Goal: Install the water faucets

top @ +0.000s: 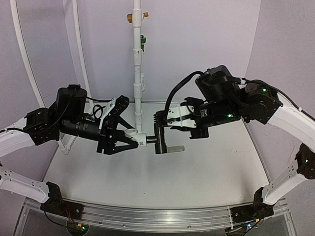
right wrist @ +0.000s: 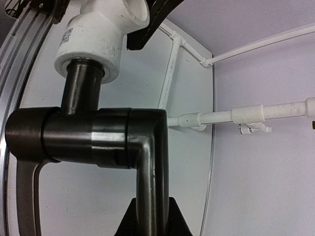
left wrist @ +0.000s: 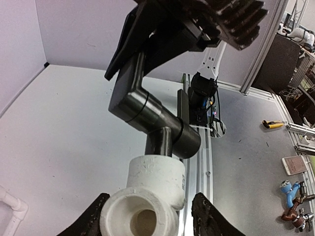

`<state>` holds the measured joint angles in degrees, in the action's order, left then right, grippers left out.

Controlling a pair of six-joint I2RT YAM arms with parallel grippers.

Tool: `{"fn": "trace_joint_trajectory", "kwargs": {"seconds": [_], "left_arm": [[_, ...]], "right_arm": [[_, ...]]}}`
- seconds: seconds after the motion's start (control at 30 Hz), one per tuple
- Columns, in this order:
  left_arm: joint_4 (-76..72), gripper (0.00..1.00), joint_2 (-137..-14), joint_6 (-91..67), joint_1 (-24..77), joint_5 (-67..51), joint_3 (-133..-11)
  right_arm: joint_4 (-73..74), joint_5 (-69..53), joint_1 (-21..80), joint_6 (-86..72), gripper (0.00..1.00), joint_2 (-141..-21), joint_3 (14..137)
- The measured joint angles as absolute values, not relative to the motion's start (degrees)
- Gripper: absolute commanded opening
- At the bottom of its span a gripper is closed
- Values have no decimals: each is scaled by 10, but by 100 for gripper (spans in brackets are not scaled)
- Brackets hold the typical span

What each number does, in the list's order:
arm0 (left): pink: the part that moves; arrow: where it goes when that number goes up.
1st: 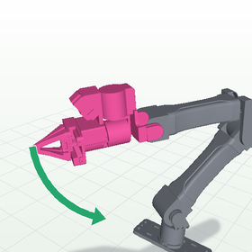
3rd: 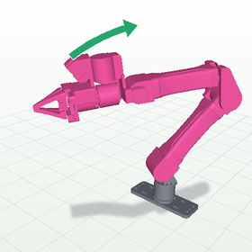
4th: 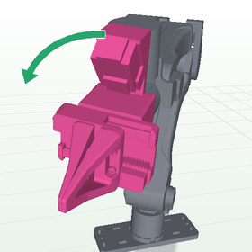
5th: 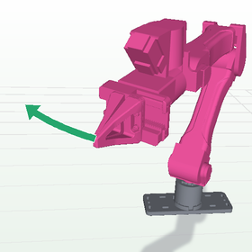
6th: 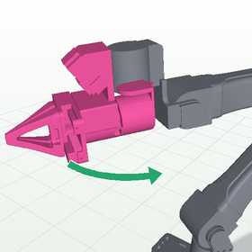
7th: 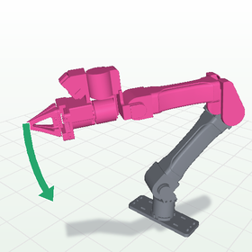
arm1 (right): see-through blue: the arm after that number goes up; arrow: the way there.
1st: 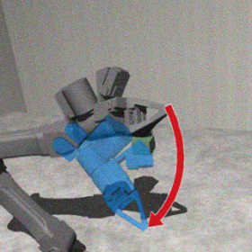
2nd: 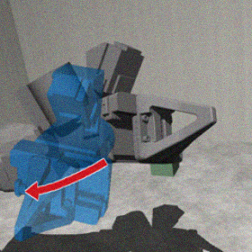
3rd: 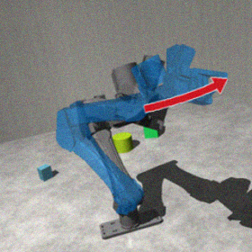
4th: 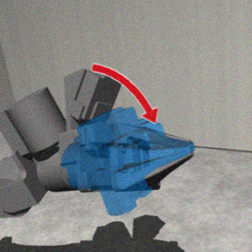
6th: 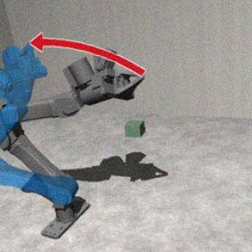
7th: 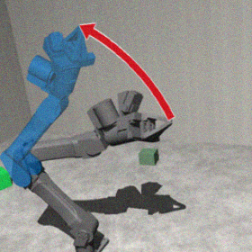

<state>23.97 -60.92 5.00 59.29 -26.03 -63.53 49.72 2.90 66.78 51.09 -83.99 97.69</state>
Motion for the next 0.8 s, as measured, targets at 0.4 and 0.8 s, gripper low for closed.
{"fn": "trace_joint_trajectory", "kwargs": {"seconds": [0.4,0.8], "left_arm": [[210,21,-586,95,594,-270,-613],[223,10,-569,139,600,-249,-613]], "right_arm": [[498,7,668,520,0,-840,977],[483,5,670,522,0,-842,977]]}}
